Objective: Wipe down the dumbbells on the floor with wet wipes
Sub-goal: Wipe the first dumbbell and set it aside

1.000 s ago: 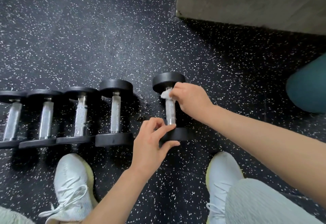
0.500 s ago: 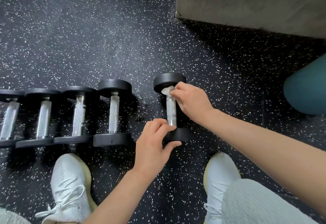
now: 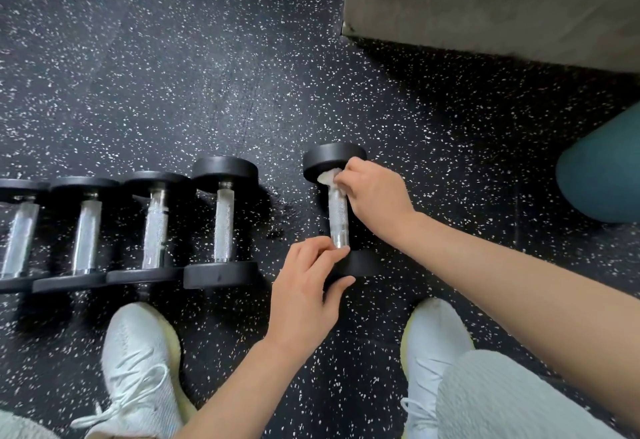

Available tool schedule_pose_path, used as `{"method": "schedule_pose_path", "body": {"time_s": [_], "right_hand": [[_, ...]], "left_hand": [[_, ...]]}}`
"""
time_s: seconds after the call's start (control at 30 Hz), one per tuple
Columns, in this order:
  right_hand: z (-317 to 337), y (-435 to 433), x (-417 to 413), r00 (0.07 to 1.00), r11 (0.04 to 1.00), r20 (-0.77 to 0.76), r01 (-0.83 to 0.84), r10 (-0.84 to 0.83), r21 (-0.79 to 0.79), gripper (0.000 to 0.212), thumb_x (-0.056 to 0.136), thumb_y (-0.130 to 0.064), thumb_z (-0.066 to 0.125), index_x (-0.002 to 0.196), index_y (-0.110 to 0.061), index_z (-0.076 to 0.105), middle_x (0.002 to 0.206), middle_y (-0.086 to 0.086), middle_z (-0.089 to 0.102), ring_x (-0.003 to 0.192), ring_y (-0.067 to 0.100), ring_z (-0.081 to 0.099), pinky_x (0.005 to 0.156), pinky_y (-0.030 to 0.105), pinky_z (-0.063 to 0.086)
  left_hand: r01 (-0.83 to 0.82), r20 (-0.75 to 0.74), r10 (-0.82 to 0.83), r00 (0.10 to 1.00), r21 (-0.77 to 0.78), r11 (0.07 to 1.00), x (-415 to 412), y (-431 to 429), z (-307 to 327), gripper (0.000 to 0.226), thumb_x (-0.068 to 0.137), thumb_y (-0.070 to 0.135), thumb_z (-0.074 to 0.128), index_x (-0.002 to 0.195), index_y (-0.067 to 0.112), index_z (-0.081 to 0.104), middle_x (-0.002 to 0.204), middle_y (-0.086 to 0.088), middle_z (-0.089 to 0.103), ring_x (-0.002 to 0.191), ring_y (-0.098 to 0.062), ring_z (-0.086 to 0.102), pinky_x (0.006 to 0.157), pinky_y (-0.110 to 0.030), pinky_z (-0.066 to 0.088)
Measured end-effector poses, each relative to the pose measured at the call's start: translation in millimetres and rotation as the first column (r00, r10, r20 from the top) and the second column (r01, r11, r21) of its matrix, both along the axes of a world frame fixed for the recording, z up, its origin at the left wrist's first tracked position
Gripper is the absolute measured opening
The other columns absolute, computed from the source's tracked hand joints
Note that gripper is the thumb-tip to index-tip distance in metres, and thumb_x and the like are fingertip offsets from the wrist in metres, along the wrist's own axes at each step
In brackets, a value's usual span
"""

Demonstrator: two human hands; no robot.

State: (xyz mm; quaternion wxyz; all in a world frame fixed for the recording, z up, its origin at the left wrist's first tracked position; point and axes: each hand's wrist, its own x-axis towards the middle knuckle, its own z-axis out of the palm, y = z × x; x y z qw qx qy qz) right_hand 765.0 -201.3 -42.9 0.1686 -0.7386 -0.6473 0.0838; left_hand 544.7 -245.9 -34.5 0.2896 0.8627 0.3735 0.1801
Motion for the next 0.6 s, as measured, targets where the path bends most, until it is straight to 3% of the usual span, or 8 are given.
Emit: {"method": "schedule_pose_path", "body": {"time_s": [0.23,0.43,0.6], "right_hand": [[0,-39,-2,0.968,0.969,0.032,-0.246,0.247,-0.039,0.026,0.082,-0.002,0.061,0.1,-0.019,0.071,0.093,-0.003,0.058,0.076,0.02,0.055,0.047,0.034,0.043],[-5,-8,10,0.992,0.993,0.05,-0.119,0.12,-0.013,0.02,0.086,-0.007,0.07,0.102,-0.017,0.073,0.105,-0.002,0.061,0.084,0.021,0.056,0.048,0.034,0.047],[-6,-31,11,0.976,0.978,0.062,-0.21,0.21,-0.009,0.025,0.078,0.001,0.071,0.098,-0.015,0.07,0.095,0.0,0.06,0.078,0.023,0.057,0.048,0.036,0.048]], "left_hand": [[-0.015,0.014,0.015,1.0,0.005,1.0,-2,-7,-4,0.037,0.095,0.022,0.075,0.131,0.017,0.069,0.129,0.006,0.058,0.118,-0.015,0.054,0.096,-0.021,0.047],[0.054,0.025,-0.054,0.998,0.015,0.998,10,-9,0,0.033,0.095,0.021,0.076,0.127,0.014,0.068,0.129,0.004,0.059,0.119,-0.017,0.056,0.1,-0.026,0.049],[0.029,0.021,-0.029,0.999,0.0,1.0,4,-9,-5,0.028,0.096,0.021,0.076,0.123,0.018,0.07,0.131,0.005,0.058,0.12,-0.016,0.056,0.092,-0.029,0.052]]}}
